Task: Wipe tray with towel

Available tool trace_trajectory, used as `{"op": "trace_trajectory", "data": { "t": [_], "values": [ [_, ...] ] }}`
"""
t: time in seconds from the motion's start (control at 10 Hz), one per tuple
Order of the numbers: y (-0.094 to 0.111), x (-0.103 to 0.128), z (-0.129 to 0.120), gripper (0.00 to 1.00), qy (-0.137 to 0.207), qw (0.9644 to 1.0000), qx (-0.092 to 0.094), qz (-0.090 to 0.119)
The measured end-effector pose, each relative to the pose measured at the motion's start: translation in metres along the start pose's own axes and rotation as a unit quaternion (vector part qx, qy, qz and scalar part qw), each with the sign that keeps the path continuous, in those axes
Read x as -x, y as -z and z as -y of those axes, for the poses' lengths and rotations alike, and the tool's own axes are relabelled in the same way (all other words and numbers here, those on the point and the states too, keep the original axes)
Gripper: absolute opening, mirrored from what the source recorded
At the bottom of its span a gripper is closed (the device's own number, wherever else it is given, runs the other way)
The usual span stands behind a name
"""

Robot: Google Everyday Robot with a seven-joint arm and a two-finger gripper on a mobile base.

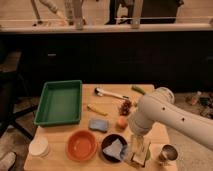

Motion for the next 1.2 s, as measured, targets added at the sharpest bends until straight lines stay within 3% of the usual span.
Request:
{"op": "trace_trajectory", "data": {
  "t": [0.3, 0.6, 0.9, 1.2],
  "values": [
    [-0.004, 0.002, -0.003, 0.8, -0.005, 1.0, -0.005, 0.004],
    [-0.029, 0.019, -0.016, 0.8, -0.007, 0.9993, -0.012, 0.034],
    [-0.03, 0.038, -0.021, 0.8, 0.001, 0.9979, -0.019, 0.062],
    [-0.036, 0.05, -0.023, 0.8, 0.01, 0.9972, -0.014, 0.073]
  ]
}}
